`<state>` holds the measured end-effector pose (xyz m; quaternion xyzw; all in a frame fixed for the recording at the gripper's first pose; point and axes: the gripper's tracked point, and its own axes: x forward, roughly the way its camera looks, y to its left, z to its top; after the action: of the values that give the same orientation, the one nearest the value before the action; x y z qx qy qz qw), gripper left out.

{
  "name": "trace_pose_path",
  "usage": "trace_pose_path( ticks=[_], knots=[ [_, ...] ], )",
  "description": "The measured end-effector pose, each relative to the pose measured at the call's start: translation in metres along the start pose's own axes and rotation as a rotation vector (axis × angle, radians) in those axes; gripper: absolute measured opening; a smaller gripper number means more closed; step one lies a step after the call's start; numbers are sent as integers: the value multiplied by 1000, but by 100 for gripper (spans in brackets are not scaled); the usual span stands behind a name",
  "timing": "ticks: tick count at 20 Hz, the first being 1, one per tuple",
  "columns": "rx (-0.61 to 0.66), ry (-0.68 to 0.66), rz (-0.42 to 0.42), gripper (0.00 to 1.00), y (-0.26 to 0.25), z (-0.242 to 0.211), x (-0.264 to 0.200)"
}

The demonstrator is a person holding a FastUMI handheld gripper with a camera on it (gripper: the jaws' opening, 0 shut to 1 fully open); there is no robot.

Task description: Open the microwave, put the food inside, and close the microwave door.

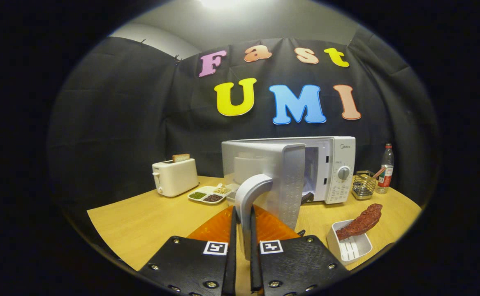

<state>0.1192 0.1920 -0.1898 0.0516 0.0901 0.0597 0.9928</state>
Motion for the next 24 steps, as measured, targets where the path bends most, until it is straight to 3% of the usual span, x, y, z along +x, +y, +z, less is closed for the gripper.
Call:
trace_pose_path(
  ticks=[8,12,16,22,24],
  knots=[
    [-42,-44,-38,14,90,-7,-8],
    [-46,-13,48,14,145,-21,-8],
    [-51,-20,117,14,169,-14,-18],
    [-63,-66,261,14,147,16,-63],
    [-110,-76,249,14,112,23,-68]
  ],
)
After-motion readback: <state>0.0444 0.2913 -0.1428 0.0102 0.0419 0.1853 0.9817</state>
